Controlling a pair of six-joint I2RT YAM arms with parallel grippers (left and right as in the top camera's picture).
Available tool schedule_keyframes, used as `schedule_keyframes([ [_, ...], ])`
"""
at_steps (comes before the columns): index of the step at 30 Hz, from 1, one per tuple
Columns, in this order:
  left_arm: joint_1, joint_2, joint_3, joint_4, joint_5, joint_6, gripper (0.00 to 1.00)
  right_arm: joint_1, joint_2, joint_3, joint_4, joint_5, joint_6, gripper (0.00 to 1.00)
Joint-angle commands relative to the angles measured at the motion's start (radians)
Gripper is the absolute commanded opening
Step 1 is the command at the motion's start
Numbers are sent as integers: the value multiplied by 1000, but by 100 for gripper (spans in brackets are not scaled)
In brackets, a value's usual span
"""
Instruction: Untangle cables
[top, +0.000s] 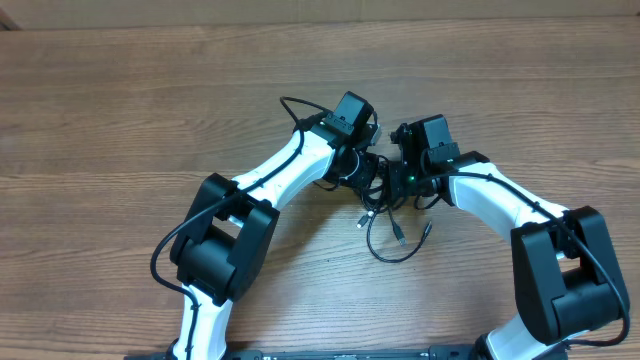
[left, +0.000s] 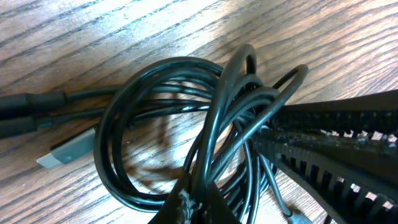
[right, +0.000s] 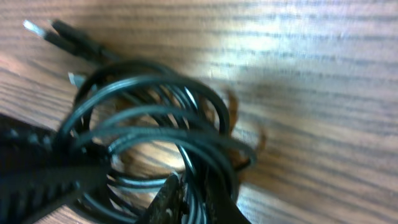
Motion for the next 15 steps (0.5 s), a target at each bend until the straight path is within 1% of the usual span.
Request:
schedule_keyframes([
  [1, -7, 10, 22, 11, -20, -10, 4, 2, 10, -10, -21, -12, 0, 16],
  [2, -7, 10, 22, 12, -20, -10, 4, 2, 10, -13, -21, -12, 0, 21],
  [3, -7, 10, 22, 12, -20, -10, 4, 2, 10, -21, -20, -12, 0, 28],
  [4, -7, 10, 22, 12, -20, -10, 4, 2, 10, -29, -19, -12, 0, 28],
  [5, -7, 10, 22, 11, -20, -10, 4, 2, 10, -38, -14, -12, 0, 25],
  [7, -7, 10, 22, 11, -20, -10, 4, 2, 10, -52, -2, -12, 1, 9],
  [8, -7, 10, 22, 11, -20, -9, 4, 2, 10, -52, -2, -12, 1, 4],
  [10, -5, 10, 22, 10, -27, -10, 4, 2, 10, -51, -2, -12, 10, 4],
  [12, 0, 10, 22, -1, -31, -10, 4, -5, 9, -47, -13, -7, 69, 4],
  [15, 20, 10, 22, -13, -31, -11, 4, -55, -16, -7, -120, -10, 167, 4],
])
